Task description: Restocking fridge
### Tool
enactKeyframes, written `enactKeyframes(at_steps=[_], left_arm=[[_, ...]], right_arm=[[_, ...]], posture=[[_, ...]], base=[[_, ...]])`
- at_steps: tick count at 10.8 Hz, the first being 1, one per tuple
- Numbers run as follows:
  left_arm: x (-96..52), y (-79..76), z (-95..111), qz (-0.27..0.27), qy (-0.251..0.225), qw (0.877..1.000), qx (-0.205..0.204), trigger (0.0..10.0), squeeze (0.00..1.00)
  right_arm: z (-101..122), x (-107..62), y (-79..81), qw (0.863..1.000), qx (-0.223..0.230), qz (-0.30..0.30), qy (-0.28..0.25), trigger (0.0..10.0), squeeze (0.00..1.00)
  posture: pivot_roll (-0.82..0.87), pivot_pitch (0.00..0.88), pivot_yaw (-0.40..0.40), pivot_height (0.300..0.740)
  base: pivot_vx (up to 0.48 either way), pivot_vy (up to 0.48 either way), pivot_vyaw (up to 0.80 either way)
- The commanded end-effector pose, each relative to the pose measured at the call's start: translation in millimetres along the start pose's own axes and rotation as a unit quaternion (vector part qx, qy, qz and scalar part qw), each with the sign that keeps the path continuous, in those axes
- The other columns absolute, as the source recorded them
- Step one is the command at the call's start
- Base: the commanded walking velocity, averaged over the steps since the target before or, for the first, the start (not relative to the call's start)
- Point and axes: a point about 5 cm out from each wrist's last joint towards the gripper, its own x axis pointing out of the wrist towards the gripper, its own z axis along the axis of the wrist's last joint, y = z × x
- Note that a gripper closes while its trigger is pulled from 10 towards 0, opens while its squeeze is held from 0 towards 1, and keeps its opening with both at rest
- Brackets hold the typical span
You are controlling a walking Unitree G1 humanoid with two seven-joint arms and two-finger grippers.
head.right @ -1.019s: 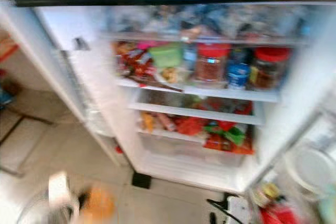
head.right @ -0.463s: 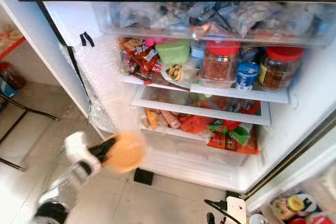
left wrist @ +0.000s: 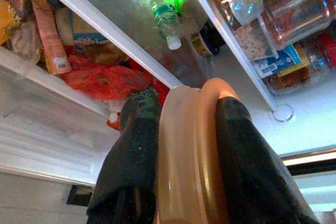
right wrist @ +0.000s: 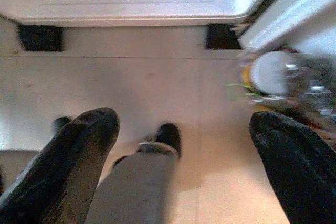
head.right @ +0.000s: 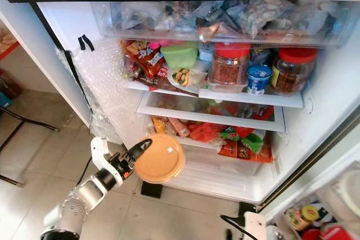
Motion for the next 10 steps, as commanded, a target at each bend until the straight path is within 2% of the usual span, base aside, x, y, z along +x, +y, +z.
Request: enactKeyframes(at_steps=[1, 2, 3, 6, 10], left_arm=[[-3.5, -1.0, 3, 0.002, -0.008, 1.0, -0.004, 10.0, 0.0], [-4.7, -5.3, 4, -0.002, -0.002, 1.0, -0.001, 10.0, 0.0], [-5.1, -5.5, 4, -0.002, -0.001, 1.0, 0.001, 10.0, 0.0], [-4.8, -6.6, 5, -0.003, 0.003, 1.0, 0.008, 10.0, 0.0], [1.5, -18.0, 6, -0.024, 0.008, 1.0, 0.001, 10.0, 0.0]], right_arm=[[0, -1.1, -6.8, 0.997, -0.045, -0.058, -0.01, 10.0, 0.0], [1, -2.3, -13.6, 0.988, -0.091, -0.128, -0.01, 10.0, 0.0], [-1, -3.4, -16.1, 0.984, -0.088, -0.156, -0.01, 10.0, 0.0], [-1, -3.5, -17.1, 0.983, -0.086, -0.162, -0.007, 10.0, 0.0], [1, -3.3, -15.5, 0.98, -0.097, -0.171, -0.01, 10.0, 0.0]], posture=[[-0.01, 0.085, 0.1, 0.74], [-0.02, 0.082, 0.103, 0.74], [-0.02, 0.08, 0.101, 0.74], [-0.02, 0.08, 0.1, 0.74], [-0.01, 0.089, 0.096, 0.74]], base=[[0.0, 0.0, 0.0], [0.0, 0.0, 0.0], [0.0, 0.0, 0.0], [0.0, 0.0, 0.0], [0.0, 0.0, 0.0]])
